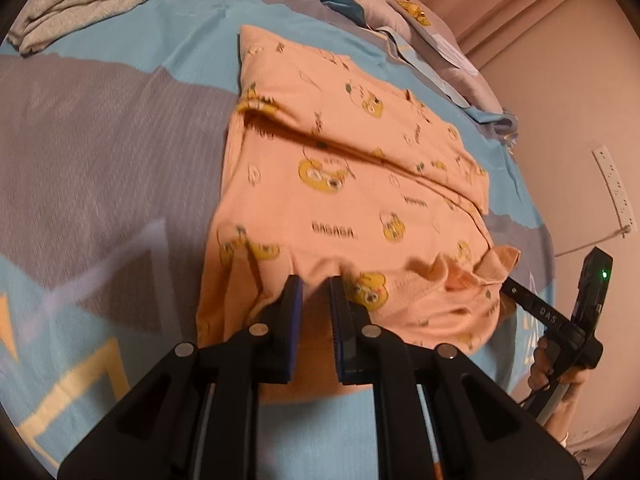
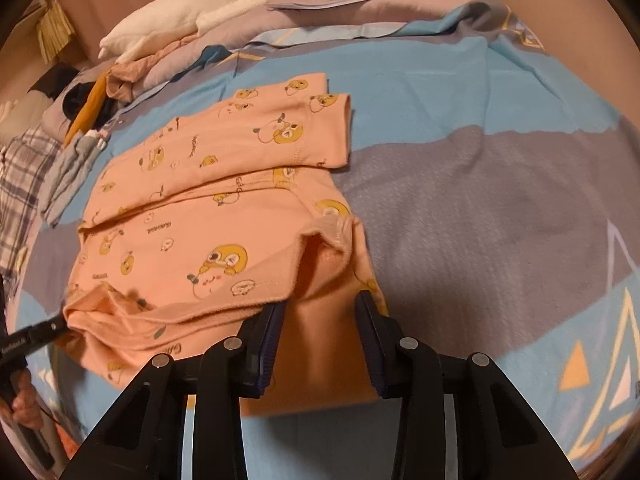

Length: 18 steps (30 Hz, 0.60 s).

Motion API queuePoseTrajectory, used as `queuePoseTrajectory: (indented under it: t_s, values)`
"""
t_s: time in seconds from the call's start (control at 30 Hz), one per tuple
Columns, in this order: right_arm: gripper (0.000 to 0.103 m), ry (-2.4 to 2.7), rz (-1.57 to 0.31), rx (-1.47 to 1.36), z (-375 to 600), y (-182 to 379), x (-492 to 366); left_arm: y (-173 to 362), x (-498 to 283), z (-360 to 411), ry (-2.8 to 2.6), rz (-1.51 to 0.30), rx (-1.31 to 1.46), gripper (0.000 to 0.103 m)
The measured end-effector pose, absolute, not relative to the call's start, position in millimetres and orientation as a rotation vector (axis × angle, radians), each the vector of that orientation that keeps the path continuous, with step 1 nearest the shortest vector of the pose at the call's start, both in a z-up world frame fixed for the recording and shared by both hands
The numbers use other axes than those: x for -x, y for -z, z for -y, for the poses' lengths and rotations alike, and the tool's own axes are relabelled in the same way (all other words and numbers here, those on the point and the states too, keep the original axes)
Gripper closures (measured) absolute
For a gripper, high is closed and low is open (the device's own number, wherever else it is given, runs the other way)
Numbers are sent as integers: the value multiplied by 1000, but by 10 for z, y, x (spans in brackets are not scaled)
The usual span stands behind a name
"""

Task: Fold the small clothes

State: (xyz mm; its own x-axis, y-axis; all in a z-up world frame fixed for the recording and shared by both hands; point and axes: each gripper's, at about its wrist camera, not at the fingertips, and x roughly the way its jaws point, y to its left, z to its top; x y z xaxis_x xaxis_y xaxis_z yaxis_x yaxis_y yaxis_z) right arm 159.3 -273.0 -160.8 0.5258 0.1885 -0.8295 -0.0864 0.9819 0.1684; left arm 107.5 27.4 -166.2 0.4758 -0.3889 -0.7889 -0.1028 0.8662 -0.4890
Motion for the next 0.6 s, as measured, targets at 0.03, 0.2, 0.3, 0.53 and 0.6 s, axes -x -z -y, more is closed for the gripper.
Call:
queuePoseTrajectory:
  t_s: [0.03,0.2,0.3,0.53,0.6]
  values:
    - [64,-163,-1002,-108,2717,1604,-1610,1641,-1077,-285,186,-1073,524,91]
    - [64,-166,-992,-120,2724,1586,-1625,1446,-930,-298,228,-1068,506,89]
    - [64,-167,-991,-135,2744,1582,-1606,1429,-749,-233,281,-1085,481,89]
    - [64,-164,-994,-155,2760,1595,-1576,1697,-776,-105,225,-1168,430,91]
    - [64,-165,-991,-153,2756,1587,-1568,1718,-834,-89,224,-1166,423,91]
